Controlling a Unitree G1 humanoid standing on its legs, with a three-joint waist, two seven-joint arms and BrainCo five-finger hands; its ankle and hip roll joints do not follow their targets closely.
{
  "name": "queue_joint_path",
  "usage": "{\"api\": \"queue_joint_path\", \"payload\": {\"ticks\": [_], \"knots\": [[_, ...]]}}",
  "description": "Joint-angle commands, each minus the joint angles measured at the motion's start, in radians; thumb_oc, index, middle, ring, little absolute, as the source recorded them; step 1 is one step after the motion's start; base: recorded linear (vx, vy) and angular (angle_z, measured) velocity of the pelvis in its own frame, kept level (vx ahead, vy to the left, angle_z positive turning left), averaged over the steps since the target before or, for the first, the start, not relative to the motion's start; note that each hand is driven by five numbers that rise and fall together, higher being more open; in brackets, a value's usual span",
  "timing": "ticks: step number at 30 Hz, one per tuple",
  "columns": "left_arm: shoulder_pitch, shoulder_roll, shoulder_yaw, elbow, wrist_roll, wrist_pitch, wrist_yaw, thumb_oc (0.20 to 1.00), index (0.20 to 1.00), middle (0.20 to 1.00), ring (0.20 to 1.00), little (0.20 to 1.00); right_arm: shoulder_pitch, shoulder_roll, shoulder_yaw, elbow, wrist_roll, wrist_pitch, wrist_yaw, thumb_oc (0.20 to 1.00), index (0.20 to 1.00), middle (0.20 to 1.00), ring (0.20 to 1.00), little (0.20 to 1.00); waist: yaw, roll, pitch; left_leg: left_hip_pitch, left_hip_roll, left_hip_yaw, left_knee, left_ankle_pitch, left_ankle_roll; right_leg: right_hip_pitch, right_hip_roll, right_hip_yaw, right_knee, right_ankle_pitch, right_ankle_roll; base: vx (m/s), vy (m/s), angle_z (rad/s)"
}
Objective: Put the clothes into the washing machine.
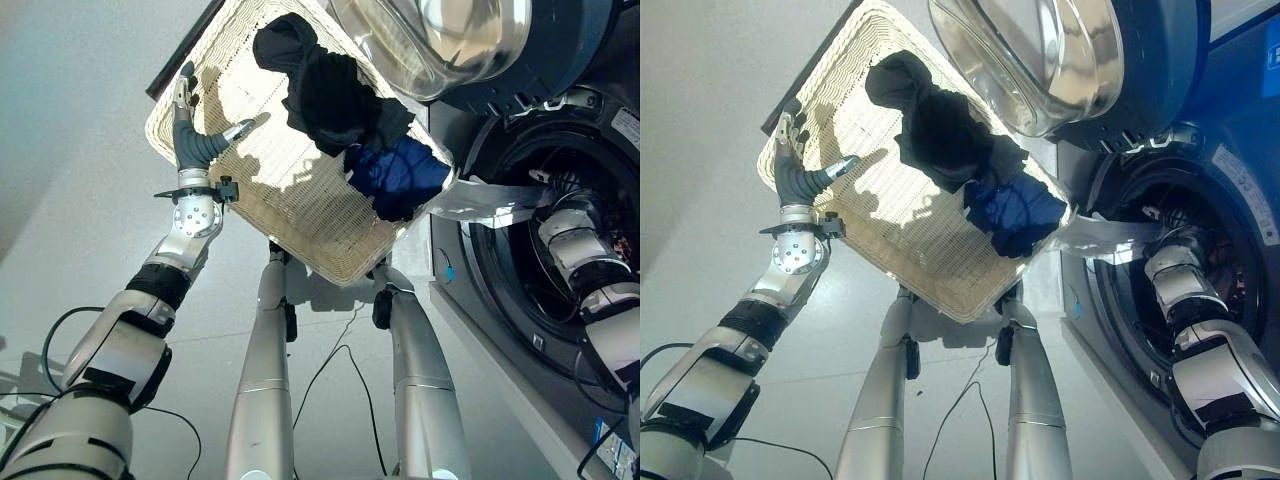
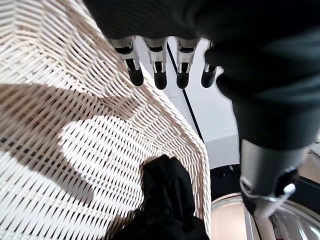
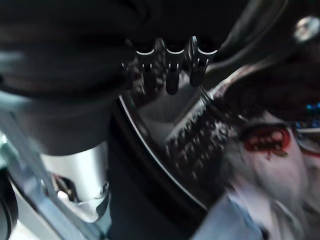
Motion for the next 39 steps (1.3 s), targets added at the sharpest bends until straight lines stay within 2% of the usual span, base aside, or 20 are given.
{"api": "queue_joint_path", "payload": {"ticks": [1, 22, 26, 30, 39], "knots": [[-0.038, -0.036, 0.044, -0.026, 0.043, -0.039, 0.025, 1.0, 1.0, 1.0, 1.0, 1.0, 0.003, -0.028, 0.053, 0.021, -0.056, 0.018, 0.026, 1.0, 1.0, 1.0, 1.0, 1.0, 0.011, 0.012, -0.021, -0.017, -0.053, 0.078, 0.161, -0.158, 0.003, 0.051, 0.053, -0.041, -0.249, 0.218, 0.11, 0.0, 0.0, 0.0], [-0.013, -0.09, 0.073, -0.048, 0.085, -0.037, 0.041, 1.0, 1.0, 1.0, 1.0, 1.0, 0.101, 0.078, 0.002, 0.092, -0.045, 0.043, 0.124, 1.0, 1.0, 1.0, 1.0, 1.0, 0.017, 0.037, -0.021, -0.012, -0.052, 0.084, 0.152, -0.145, 0.001, 0.046, 0.055, -0.03, -0.239, 0.212, 0.105, 0.0, 0.002, 0.01], [-0.017, -0.103, 0.073, -0.053, 0.094, -0.029, 0.047, 1.0, 1.0, 1.0, 1.0, 1.0, 0.115, 0.101, -0.007, 0.107, -0.039, 0.066, 0.154, 1.0, 1.0, 1.0, 1.0, 1.0, 0.017, 0.042, -0.021, -0.012, -0.052, 0.085, 0.152, -0.143, 0.0, 0.044, 0.054, -0.026, -0.24, 0.213, 0.104, 0.0, 0.0, 0.0], [-0.013, -0.113, 0.075, -0.063, 0.1, -0.02, 0.051, 1.0, 1.0, 1.0, 1.0, 1.0, 0.121, 0.118, -0.013, 0.117, -0.024, 0.119, 0.173, 1.0, 1.0, 1.0, 1.0, 1.0, 0.019, 0.046, -0.021, -0.007, -0.052, 0.088, 0.148, -0.14, 0.001, 0.046, 0.055, -0.026, -0.239, 0.213, 0.103, 0.0, 0.0, 0.0], [-0.022, -0.136, 0.066, -0.068, 0.113, -0.005, 0.066, 1.0, 1.0, 1.0, 1.0, 1.0, 0.093, 0.136, -0.006, 0.137, -0.047, 0.127, 0.156, 1.0, 1.0, 1.0, 1.0, 1.0, 0.024, 0.058, -0.021, -0.01, -0.055, 0.088, 0.145, -0.134, 0.003, 0.041, 0.052, -0.027, -0.241, 0.22, 0.102, 0.0, 0.0, 0.0]]}}
